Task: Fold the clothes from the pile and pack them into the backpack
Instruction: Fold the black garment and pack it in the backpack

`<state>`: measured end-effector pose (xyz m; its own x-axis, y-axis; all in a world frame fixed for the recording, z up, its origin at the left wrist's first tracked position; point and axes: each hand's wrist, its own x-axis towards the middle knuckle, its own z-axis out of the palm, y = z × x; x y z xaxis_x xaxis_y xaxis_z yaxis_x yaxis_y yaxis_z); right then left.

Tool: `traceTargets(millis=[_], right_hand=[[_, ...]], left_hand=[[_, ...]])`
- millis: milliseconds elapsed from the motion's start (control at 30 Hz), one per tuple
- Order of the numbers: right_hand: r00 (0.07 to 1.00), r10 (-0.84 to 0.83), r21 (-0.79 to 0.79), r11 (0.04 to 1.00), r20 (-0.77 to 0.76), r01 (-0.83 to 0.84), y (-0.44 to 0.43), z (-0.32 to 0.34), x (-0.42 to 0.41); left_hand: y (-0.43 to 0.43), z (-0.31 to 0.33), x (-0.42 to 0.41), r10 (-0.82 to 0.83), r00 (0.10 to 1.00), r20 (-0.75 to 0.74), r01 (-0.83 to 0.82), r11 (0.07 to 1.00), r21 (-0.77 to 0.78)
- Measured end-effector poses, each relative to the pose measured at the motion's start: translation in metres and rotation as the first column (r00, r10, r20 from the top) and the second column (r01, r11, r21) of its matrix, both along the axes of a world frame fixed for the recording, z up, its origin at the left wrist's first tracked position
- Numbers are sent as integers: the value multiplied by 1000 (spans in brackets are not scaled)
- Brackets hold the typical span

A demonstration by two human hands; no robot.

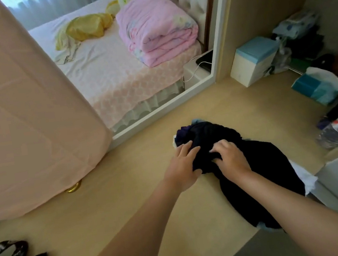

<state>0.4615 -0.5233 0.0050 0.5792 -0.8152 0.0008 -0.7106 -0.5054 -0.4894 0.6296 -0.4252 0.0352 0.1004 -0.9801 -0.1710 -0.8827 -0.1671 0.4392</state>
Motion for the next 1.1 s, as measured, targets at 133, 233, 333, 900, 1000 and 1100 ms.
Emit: traceTargets(millis=[133,233,333,900,1000,1100], right_hand=[[972,129,23,990,199,-136,14,7,34],[953,150,83,981,262,-177,20,10,55],[980,175,-17,985,90,-174,15,15,67],[922,11,341,931,-387,132,-12,53,95],[911,-145,403,862,-387,308,-2,23,72],[936,-191,307,909,-297,283,4,20,70]], left_hand=[[15,-2,21,183,982,-41,-187,972,-144],[27,4,47,234,972,-28,-235,961,-143],[35,15,65,192,980,57,-187,979,-76],[59,37,78,75,996,-43,-46,882,468],[67,25,74,134,989,-62,-99,911,400],[63,18,69,160,987,-23,-142,928,345]])
